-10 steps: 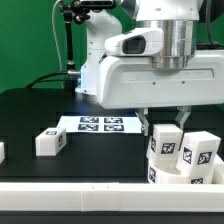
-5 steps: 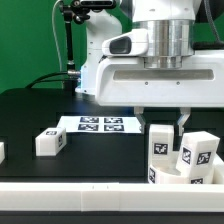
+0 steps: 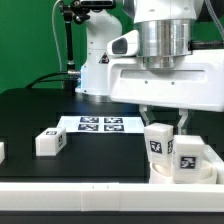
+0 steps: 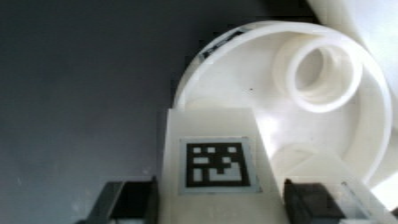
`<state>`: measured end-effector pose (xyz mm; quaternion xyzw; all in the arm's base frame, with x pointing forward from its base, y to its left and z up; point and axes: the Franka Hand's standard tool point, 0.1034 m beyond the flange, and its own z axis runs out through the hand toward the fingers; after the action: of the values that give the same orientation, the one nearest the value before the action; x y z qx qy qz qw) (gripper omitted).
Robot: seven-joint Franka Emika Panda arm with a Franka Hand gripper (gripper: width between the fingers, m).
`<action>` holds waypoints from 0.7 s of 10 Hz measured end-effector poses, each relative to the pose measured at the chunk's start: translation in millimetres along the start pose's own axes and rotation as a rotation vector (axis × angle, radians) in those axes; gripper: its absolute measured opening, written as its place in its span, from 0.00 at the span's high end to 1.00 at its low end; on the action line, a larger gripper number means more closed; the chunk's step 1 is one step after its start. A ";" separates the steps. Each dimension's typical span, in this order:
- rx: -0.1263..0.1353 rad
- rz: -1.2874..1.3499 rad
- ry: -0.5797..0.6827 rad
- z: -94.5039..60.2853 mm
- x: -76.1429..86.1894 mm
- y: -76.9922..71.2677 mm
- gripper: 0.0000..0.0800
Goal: Assemble stool
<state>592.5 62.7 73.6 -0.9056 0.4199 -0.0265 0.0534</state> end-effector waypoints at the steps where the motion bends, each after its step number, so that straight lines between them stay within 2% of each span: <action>1: 0.006 0.079 -0.007 -0.1 0.2 0.1 0.58; 7: 0.021 0.388 -0.030 0.0 -1.0 -0.9 0.58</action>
Offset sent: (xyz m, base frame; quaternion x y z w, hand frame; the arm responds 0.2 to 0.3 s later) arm 0.0000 0.0000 0.0000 0.0000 0.0000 0.1938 0.9810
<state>592.5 64.0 73.7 -0.8072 0.5856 -0.0068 0.0731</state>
